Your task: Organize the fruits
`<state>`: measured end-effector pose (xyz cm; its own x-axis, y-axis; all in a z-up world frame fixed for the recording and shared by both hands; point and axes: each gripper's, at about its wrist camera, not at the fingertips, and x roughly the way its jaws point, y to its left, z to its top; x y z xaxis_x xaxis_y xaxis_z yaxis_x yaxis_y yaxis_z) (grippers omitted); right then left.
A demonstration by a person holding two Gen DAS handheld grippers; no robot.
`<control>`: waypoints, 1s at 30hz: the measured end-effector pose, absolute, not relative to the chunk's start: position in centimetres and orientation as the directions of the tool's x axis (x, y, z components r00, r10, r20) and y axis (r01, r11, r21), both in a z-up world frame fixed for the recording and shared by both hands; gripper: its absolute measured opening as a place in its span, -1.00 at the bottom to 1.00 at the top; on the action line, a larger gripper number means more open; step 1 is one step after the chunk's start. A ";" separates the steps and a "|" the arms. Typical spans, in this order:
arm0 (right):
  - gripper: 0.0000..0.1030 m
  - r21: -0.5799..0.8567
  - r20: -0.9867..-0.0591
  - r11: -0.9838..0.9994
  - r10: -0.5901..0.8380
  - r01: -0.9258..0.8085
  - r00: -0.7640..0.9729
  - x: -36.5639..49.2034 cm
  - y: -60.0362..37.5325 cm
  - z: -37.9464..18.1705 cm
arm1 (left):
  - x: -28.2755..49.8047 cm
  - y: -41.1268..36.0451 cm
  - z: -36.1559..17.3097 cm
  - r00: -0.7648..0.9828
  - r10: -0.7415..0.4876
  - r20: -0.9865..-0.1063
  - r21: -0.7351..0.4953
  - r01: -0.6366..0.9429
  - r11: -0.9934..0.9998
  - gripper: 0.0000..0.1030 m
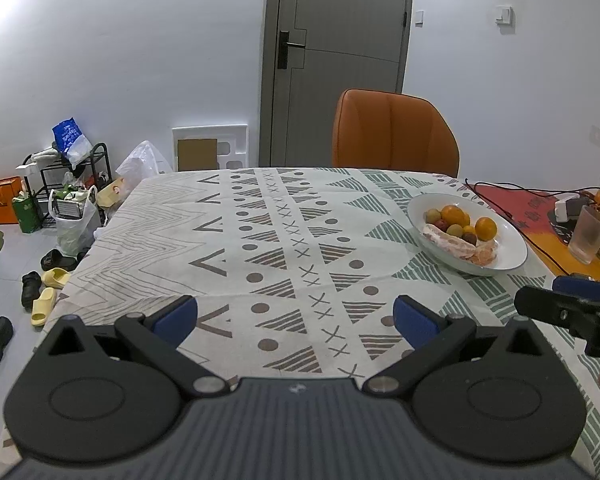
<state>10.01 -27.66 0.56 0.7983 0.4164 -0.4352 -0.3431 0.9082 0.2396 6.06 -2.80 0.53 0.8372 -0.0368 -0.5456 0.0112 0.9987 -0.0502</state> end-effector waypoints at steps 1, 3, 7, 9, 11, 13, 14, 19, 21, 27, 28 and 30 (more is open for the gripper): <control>1.00 0.240 -0.435 0.908 0.416 -0.343 0.799 10.0 -27.7 0.6 | 6.1 -2.8 0.5 0.837 -0.035 -0.546 -0.049 0.010 0.999 1.00; 1.00 0.241 -0.434 0.909 0.415 -0.342 0.799 10.0 -27.7 0.5 | 6.1 -2.9 0.5 0.837 -0.034 -0.546 -0.048 0.009 0.999 1.00; 1.00 0.242 -0.434 0.909 0.414 -0.339 0.800 10.1 -27.9 0.5 | 6.0 -3.0 0.6 0.836 -0.038 -0.547 -0.050 0.012 0.999 1.00; 1.00 0.242 -0.435 0.910 0.413 -0.337 0.801 10.1 -27.9 0.5 | 6.0 -3.0 0.6 0.836 -0.039 -0.548 -0.051 0.013 0.999 1.00; 1.00 0.242 -0.435 0.911 0.411 -0.335 0.801 10.1 -28.0 0.5 | 6.0 -3.1 0.7 0.837 -0.041 -0.546 -0.052 0.015 0.999 1.00; 1.00 0.243 -0.435 0.911 0.410 -0.334 0.802 10.0 -28.0 0.5 | 6.0 -3.1 0.7 0.839 -0.044 -0.542 -0.053 0.018 0.998 1.00; 1.00 0.242 -0.435 0.911 0.410 -0.334 0.802 10.0 -28.0 0.5 | 6.0 -3.1 0.7 0.839 -0.046 -0.542 -0.055 0.019 0.998 1.00; 1.00 0.239 -0.435 0.913 0.406 -0.331 0.804 10.0 -28.1 0.5 | 6.2 -3.4 0.6 0.836 -0.049 -0.547 -0.052 0.024 0.998 1.00; 1.00 0.239 -0.436 0.914 0.403 -0.329 0.804 10.0 -28.1 0.5 | 6.2 -3.5 0.6 0.836 -0.050 -0.547 -0.049 0.027 0.998 1.00; 1.00 0.241 -0.438 0.917 0.396 -0.319 0.807 10.0 -28.3 0.4 | 6.6 -4.0 0.4 0.831 -0.056 -0.554 -0.042 0.039 0.998 1.00; 1.00 0.242 -0.438 0.917 0.395 -0.317 0.808 10.0 -28.4 0.4 | 6.6 -4.0 0.3 0.831 -0.057 -0.554 -0.039 0.042 0.998 1.00; 1.00 0.244 -0.440 0.918 0.391 -0.312 0.808 10.1 -28.6 0.3 | 6.7 -4.1 0.3 0.831 -0.056 -0.553 -0.033 0.046 0.998 1.00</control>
